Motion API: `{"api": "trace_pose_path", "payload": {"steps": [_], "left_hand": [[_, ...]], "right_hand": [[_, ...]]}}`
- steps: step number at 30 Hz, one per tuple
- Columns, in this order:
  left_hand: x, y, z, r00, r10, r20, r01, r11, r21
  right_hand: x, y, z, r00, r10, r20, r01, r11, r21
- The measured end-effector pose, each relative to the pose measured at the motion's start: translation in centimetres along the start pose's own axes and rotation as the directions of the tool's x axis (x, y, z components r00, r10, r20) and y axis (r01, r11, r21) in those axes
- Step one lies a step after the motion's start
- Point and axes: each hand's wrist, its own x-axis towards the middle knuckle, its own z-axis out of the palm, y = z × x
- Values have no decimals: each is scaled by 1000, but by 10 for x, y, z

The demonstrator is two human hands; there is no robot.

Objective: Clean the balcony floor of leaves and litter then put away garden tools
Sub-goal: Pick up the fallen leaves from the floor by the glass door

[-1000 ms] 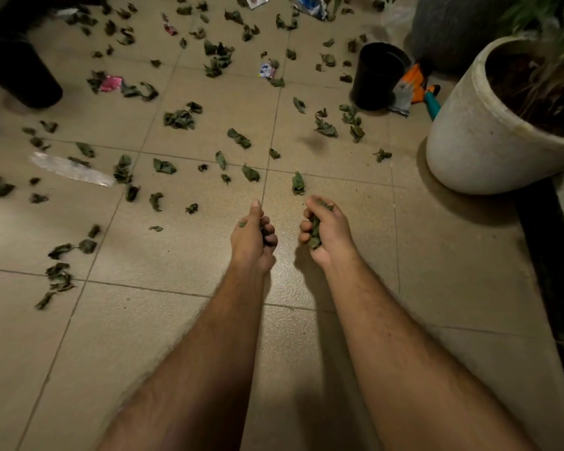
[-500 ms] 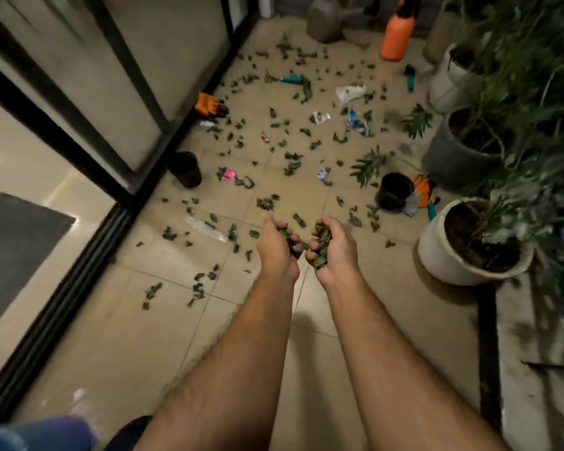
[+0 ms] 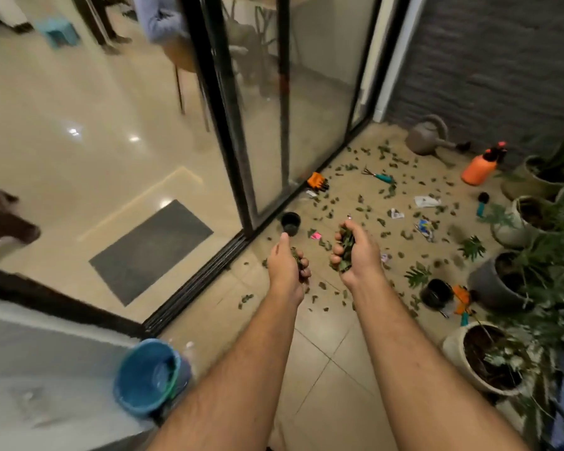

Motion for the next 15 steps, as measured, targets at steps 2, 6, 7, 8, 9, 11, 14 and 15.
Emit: {"api": "trace_pose_path", "payload": {"steps": [2,6,7,8,9,11,14,15], "left_hand": [[-13,22,-23,999,31,-13,-31,999,-29],[-20,46,-59,995,51,-82,-59,995,-86],[-19,51,-68,993,54,-107,-64,994,-90],[-17,55,-76,989,57,-136,-71,993,-98],[-14,60,-84,984,55,-169,-75,991,-115],[-7,68,-100,974,45,-221,-78,986,-146],[2,79,-126,948,62,-313,-126,973,-191],[5,82,-133,938,64,-341,-140,969,-203]], "right_hand": [[-17,6,27,998,27,58,-25,999,-44],[-34,34,68,985,92,143,-72,988,-137],[-36,42,77,980,117,163,-91,983,-158],[-37,49,85,973,142,183,-109,978,-178],[-36,56,93,966,167,198,-126,971,-203],[-31,69,108,952,213,218,-156,955,-252],[-17,95,127,908,307,284,-200,915,-350],[-12,100,132,895,331,299,-205,900,-384]]}}
